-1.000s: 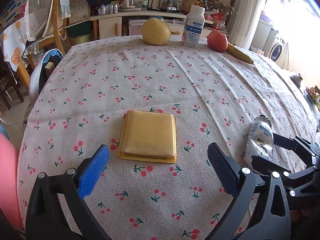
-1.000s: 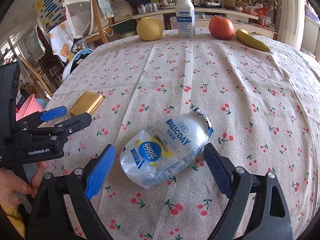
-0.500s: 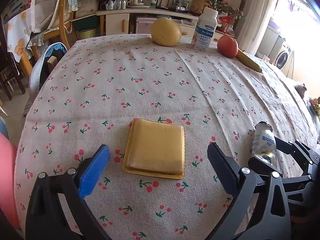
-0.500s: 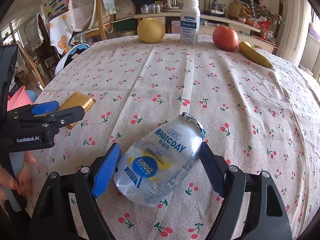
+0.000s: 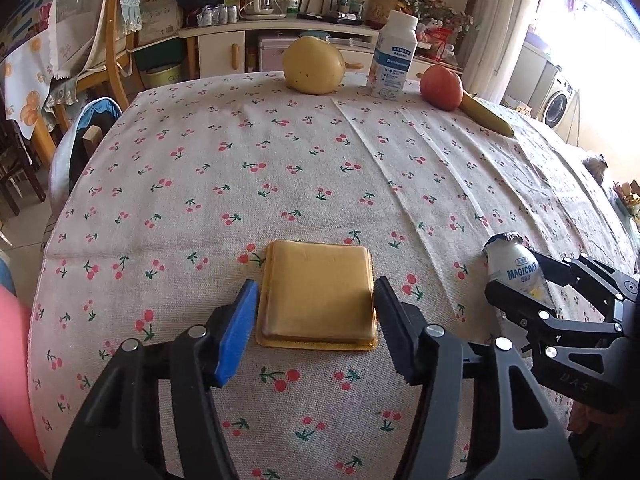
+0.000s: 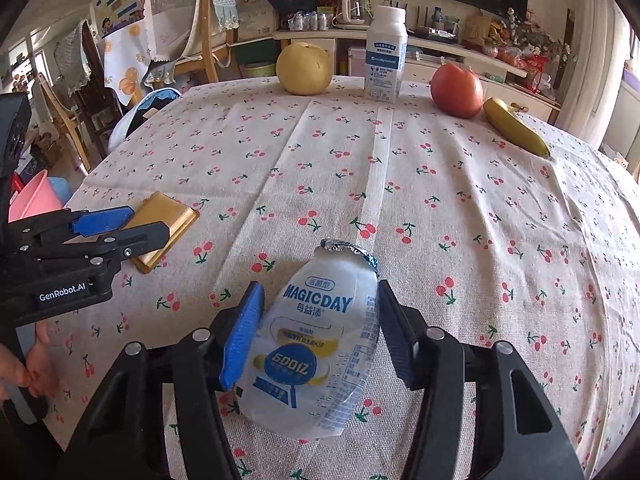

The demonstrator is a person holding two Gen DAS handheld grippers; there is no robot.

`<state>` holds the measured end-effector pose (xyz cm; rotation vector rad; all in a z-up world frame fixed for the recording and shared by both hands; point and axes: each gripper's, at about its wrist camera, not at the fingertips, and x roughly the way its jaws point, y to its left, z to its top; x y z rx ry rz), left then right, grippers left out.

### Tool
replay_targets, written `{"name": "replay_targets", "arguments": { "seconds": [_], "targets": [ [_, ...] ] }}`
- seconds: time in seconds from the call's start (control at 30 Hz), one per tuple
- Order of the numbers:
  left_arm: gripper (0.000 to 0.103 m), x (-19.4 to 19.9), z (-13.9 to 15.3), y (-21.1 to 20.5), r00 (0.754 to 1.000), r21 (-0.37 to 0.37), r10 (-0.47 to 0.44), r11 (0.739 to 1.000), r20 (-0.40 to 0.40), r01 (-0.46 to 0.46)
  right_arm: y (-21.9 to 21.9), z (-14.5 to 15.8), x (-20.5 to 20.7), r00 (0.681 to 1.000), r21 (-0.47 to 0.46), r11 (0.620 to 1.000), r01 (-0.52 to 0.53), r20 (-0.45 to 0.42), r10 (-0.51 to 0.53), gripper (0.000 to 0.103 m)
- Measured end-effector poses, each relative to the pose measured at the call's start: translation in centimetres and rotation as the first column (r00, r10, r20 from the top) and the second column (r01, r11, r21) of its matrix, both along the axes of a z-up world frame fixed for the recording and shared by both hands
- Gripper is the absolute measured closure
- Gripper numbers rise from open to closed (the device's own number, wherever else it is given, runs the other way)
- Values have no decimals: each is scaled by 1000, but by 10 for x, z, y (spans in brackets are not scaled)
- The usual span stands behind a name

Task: Collect trash
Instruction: 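Grasp the gold square wrapper with the left gripper while the right grasps the Magicday bag, then carry the gold wrapper and Magicday bag to the pink bucket and release both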

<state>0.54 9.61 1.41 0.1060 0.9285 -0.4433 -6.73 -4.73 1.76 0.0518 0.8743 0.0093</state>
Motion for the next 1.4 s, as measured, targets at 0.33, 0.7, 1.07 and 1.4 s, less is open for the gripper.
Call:
{"name": "replay_targets", "arguments": {
  "seconds": [0.33,0.7,1.07,1.4],
  "targets": [
    [43,-4,6,1,1000,-25,-5,1000,17,6,3,-2,3,1000,-11,1000,-9,-16,8,40],
    [43,-6,21,14,999,-91,22,996,46,-18,5,-2,4,1000,-24,1000,-16,-12,15,44],
    [43,-10,37,42,996,-157,64,986,70,-52,25,6,3,997,11,998,-67,25,66,47],
    [43,-14,54,82,984,-218,147,968,103,-122,56,21,5,991,59,990,-128,56,125,48]
  ]
}}
